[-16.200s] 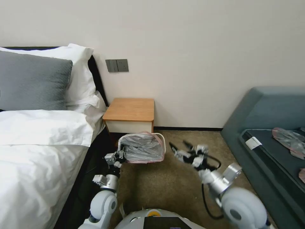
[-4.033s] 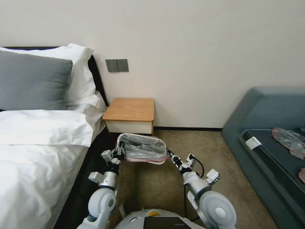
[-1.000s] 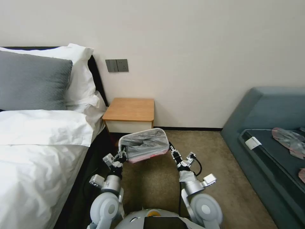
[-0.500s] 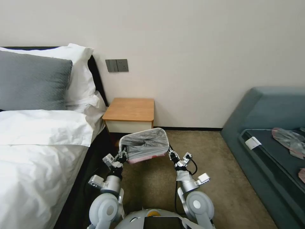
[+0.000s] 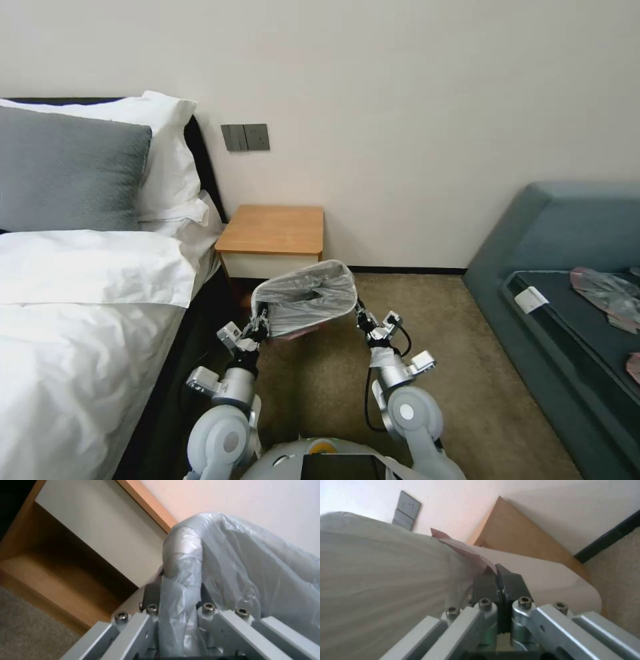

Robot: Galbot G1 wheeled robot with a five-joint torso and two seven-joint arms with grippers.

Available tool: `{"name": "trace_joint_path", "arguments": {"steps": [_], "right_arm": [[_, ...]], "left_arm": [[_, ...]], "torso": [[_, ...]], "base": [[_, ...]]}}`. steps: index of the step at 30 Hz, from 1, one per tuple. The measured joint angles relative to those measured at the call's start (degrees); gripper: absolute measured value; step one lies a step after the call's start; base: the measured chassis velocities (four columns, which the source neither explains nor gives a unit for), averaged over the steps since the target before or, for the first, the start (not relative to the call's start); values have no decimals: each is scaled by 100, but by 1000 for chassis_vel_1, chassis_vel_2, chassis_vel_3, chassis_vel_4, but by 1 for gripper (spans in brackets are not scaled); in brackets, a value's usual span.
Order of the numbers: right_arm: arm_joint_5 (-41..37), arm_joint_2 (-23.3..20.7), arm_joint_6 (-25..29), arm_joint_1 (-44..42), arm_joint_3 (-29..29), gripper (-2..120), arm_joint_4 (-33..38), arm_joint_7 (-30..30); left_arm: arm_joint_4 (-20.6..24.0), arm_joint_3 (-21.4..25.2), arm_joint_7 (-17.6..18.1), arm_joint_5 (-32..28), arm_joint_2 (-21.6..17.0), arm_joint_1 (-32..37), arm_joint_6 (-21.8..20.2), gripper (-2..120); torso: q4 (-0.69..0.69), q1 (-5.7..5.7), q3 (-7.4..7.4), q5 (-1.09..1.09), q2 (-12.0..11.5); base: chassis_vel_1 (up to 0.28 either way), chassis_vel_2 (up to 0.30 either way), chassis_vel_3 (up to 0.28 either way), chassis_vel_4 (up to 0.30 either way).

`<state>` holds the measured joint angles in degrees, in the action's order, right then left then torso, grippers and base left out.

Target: Pick up the garbage bag from the table and place it over the trash can.

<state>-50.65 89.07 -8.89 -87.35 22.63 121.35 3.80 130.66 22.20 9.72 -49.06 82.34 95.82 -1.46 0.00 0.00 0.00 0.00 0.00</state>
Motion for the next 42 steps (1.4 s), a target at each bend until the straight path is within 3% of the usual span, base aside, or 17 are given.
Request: {"name": "trace_joint_path", "arguments": {"steps": [7, 11, 17, 24, 25, 27, 29, 31, 33, 34, 35, 37, 39, 40, 42], "right_arm": [[-7, -71, -61, 7, 22, 3, 30, -105], [24, -305, 26, -324, 102, 23, 280, 57], [36, -637, 200, -630, 257, 41, 477, 440], [-36, -906, 97, -907, 841, 68, 1162, 551], [0, -1184, -1, -758, 987, 73, 1436, 530], [77, -1338, -3, -680, 1015, 77, 1514, 520], [590, -2010, 20, -359, 976, 86, 1711, 544], [770, -2260, 11, -250, 906, 92, 1782, 564], [826, -2341, 0, -215, 878, 93, 1804, 571], [1258, -3126, -289, 191, 566, 87, 1928, 765], [1258, -3126, -289, 191, 566, 87, 1928, 765], [1735, -3825, -531, 764, 28, 78, 1851, 1047], [1970, -4259, -637, 1336, -565, 68, 1759, 1092], [1970, -4259, -637, 1336, -565, 68, 1759, 1092], [2096, -4559, -731, 1864, -1123, 60, 1706, 1116]], "left_arm": [[-8, 44, -46, 48, -28, -5, 2, 5], [-177, 143, -98, 273, -112, -115, 80, 4], [-215, 247, 13, 237, -239, -299, 98, 4], [-196, 275, 248, 371, -435, -387, -23, 3], [-203, 256, 250, 534, -505, -377, -53, 3], [-215, 243, 246, 631, -538, -373, -57, 3], [-277, 200, 191, 942, -620, -370, -60, 3], [-298, 181, 175, 1060, -648, -371, -65, 3], [-304, 175, 168, 1098, -658, -373, -67, 3], [-361, 127, 64, 1406, -735, -381, -72, 3], [-361, 127, 64, 1406, -735, -381, -72, 3], [-409, 86, -29, 1661, -788, -378, -75, 3], [-428, 67, -69, 1831, -799, -365, -84, 3], [-428, 67, -69, 1831, -799, -365, -84, 3], [-452, 53, -133, 1997, -798, -344, -84, 3]], "torso": [[1, 0, 0, 1, 0], [0, 0, 0, -1, 0], [0, 0, 0, 0, 0], [-4, 0, 0, 0, 0], [-2, 0, 0, 0, 0], [-1, 0, 0, -1, 0], [2, 0, 0, 2, 0], [2, 0, 0, 1, 0], [1, 0, 0, 1, 0], [0, 0, 0, 0, 0], [0, 0, 0, 0, 0], [-2, 0, 0, 1, 0], [1, 0, 0, 1, 0], [1, 0, 0, 1, 0], [1, 0, 0, 1, 0]], "base": [[0, 0, 0, 0], [0, 0, 0, 0], [0, 0, 0, 0], [0, 0, 0, 0], [0, 0, 0, 0], [0, 0, 0, 0], [0, 0, 0, 0], [0, 0, 0, 0], [0, 0, 0, 0], [0, 0, 0, 0], [0, 0, 0, 0], [0, 0, 0, 0], [0, 0, 0, 0], [0, 0, 0, 0], [0, 0, 0, 0]]}}
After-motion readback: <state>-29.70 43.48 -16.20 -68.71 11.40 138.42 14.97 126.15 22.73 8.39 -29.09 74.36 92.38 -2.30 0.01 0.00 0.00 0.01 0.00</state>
